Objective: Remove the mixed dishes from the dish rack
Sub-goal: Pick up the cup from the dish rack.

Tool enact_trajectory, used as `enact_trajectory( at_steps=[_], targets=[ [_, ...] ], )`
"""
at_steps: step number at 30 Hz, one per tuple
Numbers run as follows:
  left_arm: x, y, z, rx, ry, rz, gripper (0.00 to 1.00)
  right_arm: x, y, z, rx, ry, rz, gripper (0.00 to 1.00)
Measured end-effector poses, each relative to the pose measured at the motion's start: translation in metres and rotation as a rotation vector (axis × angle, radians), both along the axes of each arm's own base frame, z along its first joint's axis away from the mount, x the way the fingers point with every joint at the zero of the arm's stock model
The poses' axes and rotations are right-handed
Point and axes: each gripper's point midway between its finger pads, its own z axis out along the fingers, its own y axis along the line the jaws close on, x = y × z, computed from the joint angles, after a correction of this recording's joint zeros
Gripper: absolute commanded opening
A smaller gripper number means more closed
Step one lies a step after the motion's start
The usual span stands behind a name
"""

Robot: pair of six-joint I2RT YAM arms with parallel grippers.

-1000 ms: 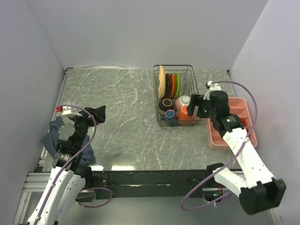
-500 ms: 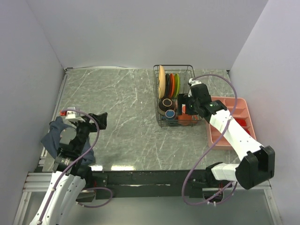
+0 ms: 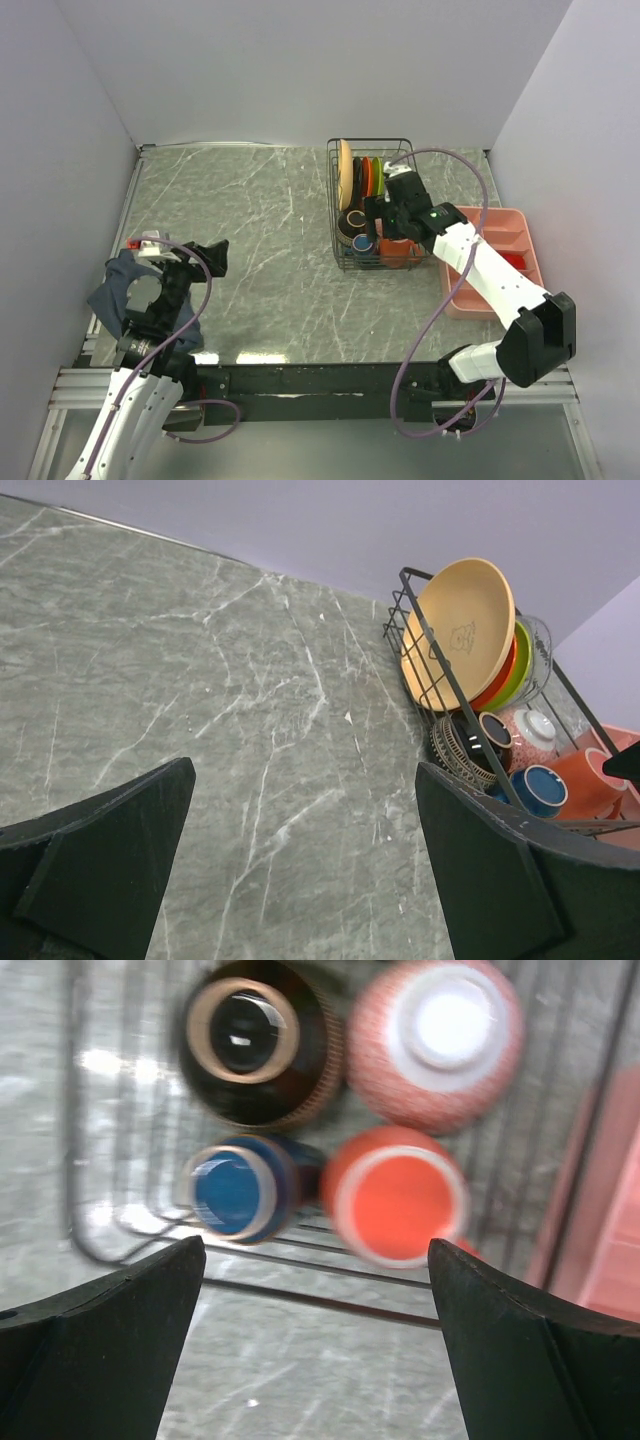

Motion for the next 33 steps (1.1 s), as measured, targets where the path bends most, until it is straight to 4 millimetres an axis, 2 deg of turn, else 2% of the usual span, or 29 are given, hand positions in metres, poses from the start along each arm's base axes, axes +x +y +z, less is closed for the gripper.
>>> enact_trajectory(
  at_steps=[3, 6, 13, 21, 33],
  targets=[
    [0.001, 0.000, 0.003, -0.003, -0.014, 0.000, 0.99, -0.001, 0.020, 0.009, 0.015, -0.023, 0.035, 1.00],
    [0.000, 0.000, 0.004, -0.005, -0.022, 0.000, 1.00, -0.001, 0.037, 0.010, 0.019, -0.022, 0.052, 0.99],
    [-0.001, -0.003, 0.003, -0.006, -0.025, -0.012, 1.00, 0.012, 0.061, -0.020, -0.033, 0.046, 0.021, 0.95],
    [-0.002, -0.006, 0.003, -0.007, -0.028, -0.023, 0.99, 0.021, 0.072, -0.045, -0.109, 0.086, -0.051, 0.94],
    [-0.004, -0.012, 0.004, -0.008, -0.032, -0.050, 0.99, 0.017, 0.059, -0.065, -0.185, 0.109, -0.119, 0.91]
  ],
)
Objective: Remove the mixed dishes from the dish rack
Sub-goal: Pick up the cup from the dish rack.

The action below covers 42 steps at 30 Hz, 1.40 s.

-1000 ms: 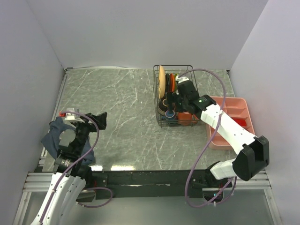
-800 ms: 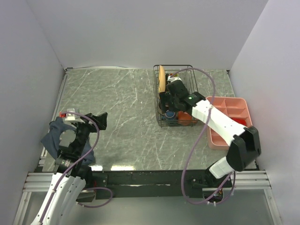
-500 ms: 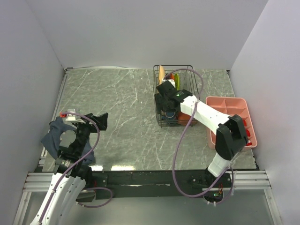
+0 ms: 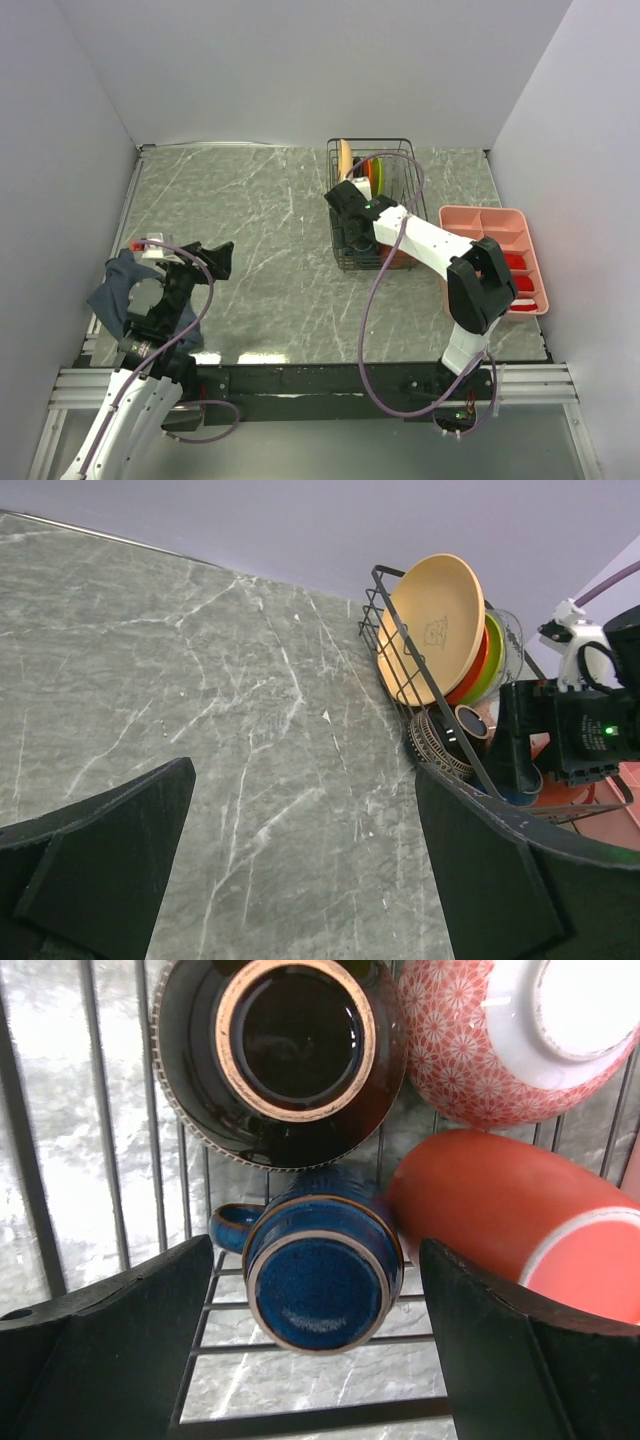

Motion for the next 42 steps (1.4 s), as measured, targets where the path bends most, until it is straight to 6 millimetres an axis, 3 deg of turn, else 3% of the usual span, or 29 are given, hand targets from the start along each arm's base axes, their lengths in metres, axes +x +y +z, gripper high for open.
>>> enact_trajectory(
  at_steps=[8, 20, 28, 30, 32, 37, 42],
  targets=[
    [-0.001, -0.003, 0.000, 0.000, 0.000, -0.013, 0.99, -0.004, -0.004, -0.019, -0.035, 0.036, -0.010, 0.87],
    [-0.002, -0.005, 0.000, 0.000, 0.000, -0.020, 0.99, 0.001, -0.005, -0.020, -0.033, 0.014, -0.032, 0.66],
    [-0.002, -0.005, 0.000, 0.000, 0.000, -0.021, 1.00, 0.001, -0.005, -0.019, -0.032, 0.012, -0.033, 0.32],
    [-0.002, -0.005, 0.000, 0.000, 0.000, -0.021, 1.00, 0.000, -0.004, -0.018, -0.028, 0.012, -0.031, 0.18],
    [-0.002, -0.005, 0.000, 0.000, 0.000, -0.021, 0.99, -0.001, -0.004, -0.016, -0.021, 0.010, -0.029, 0.10],
    [-0.001, -0.006, -0.002, 0.002, 0.009, -0.021, 0.99, -0.002, -0.002, 0.004, 0.023, -0.025, -0.023, 0.00],
    [0.001, -0.007, -0.006, 0.007, 0.025, -0.027, 0.99, -0.003, -0.001, 0.030, 0.073, -0.078, -0.017, 0.00]
  ],
)
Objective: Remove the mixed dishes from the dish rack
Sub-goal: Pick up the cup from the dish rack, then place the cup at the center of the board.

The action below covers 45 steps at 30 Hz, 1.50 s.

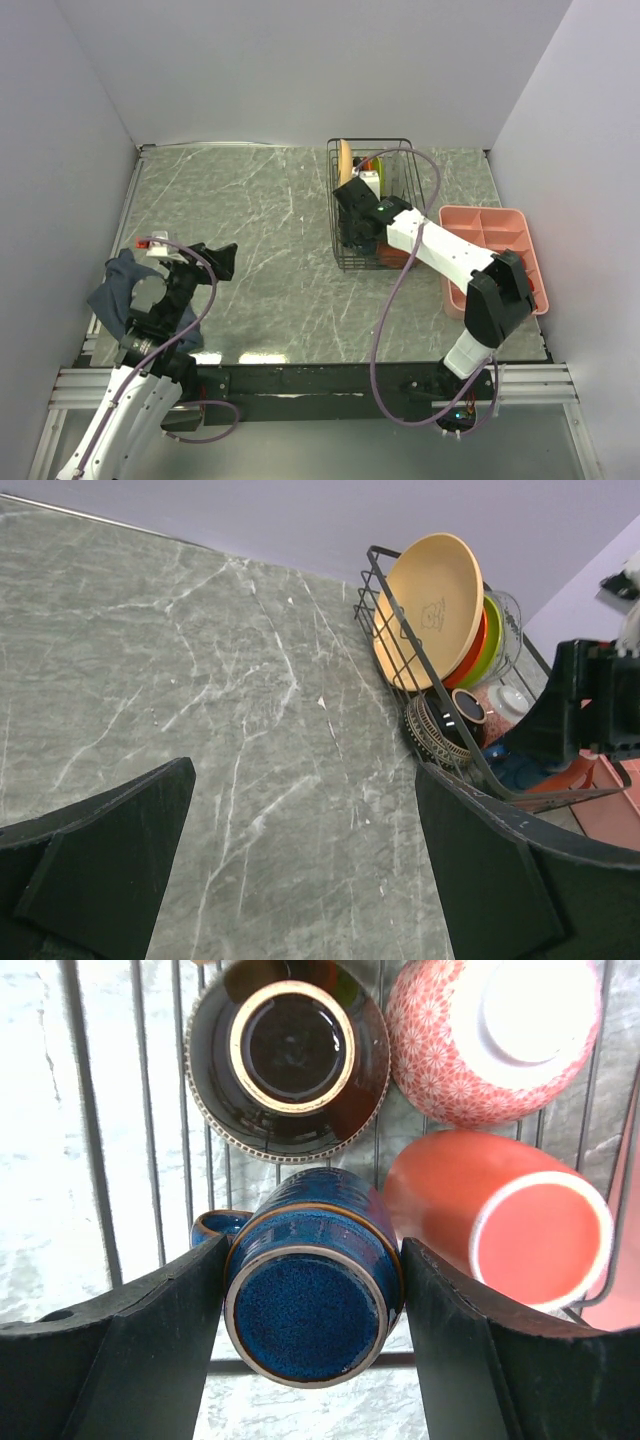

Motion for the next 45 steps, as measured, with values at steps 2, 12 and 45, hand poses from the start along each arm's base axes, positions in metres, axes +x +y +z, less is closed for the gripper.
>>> enact_trajectory(
  at_steps=[2, 12, 45],
  targets=[
    [0.000, -0.001, -0.002, 0.002, 0.007, -0.006, 0.99, -0.001, 0.000, 0.006, 0.014, -0.014, 0.001, 0.00],
    [0.001, -0.014, -0.015, 0.009, 0.067, -0.074, 0.99, -0.010, -0.004, 0.043, 0.129, -0.083, 0.038, 0.00],
    [0.003, -0.164, 0.037, -0.093, 0.127, -0.672, 1.00, -0.053, 0.056, 0.149, 1.145, -0.182, 0.250, 0.00]
  ],
)
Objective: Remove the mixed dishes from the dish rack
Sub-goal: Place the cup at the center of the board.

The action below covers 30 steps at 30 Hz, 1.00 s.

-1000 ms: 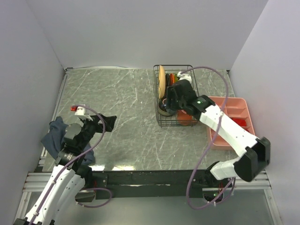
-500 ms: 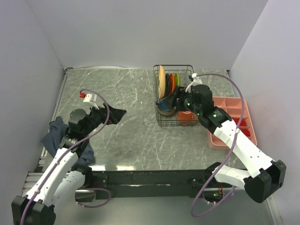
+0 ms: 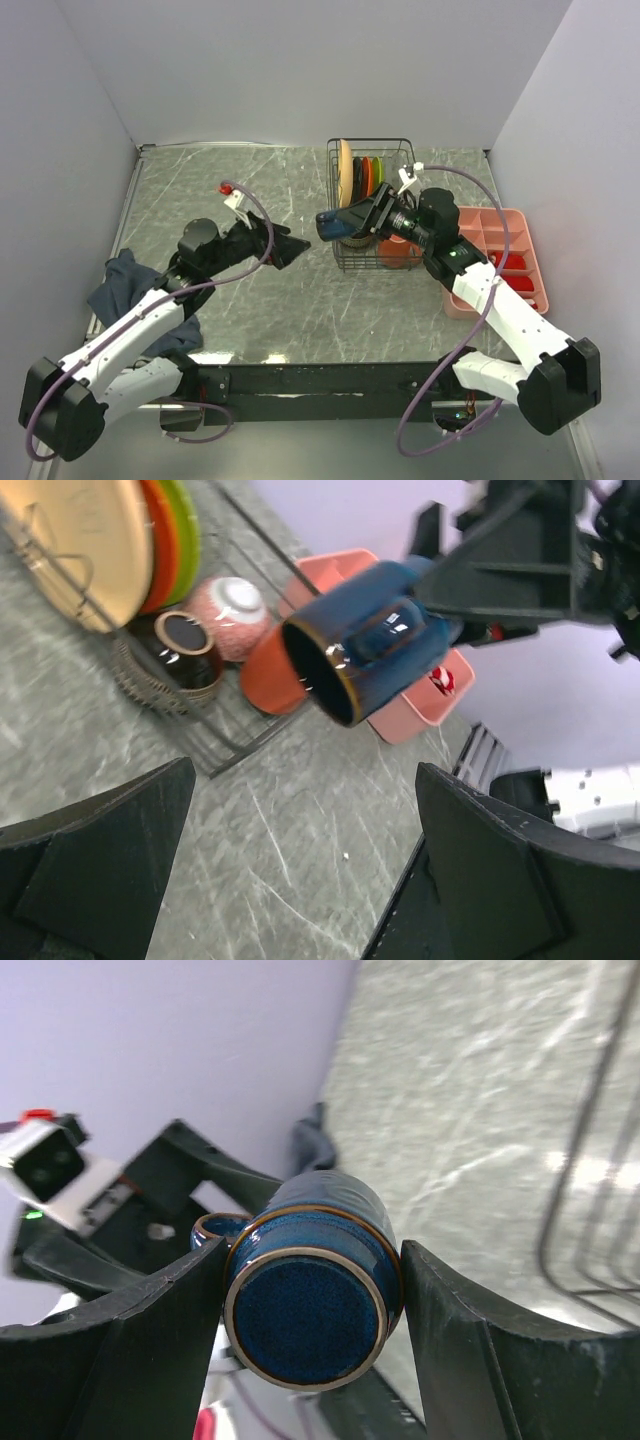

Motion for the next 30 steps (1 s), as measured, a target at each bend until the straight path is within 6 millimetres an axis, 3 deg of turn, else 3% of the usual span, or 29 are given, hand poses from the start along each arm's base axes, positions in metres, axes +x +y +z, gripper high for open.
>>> enact_trajectory(
  at_steps=[10, 21, 27, 30],
  targets=[
    [-0.008, -0.031, 0.004, -0.023, -0.061, -0.152, 0.98, -0.009, 0.018, 0.019, 0.187, 0.036, 0.112, 0.00],
    [-0.014, -0.041, 0.048, -0.228, -0.028, -0.190, 0.86, -0.007, 0.020, 0.007, 0.246, 0.105, 0.138, 0.00],
    [-0.023, -0.048, 0.052, -0.282, 0.012, -0.223, 0.84, -0.007, 0.023, 0.015, 0.290, 0.101, 0.162, 0.00],
    [-0.027, -0.053, 0.051, -0.300, 0.037, -0.242, 0.79, -0.007, 0.024, 0.014, 0.305, 0.107, 0.167, 0.00]
  ],
)
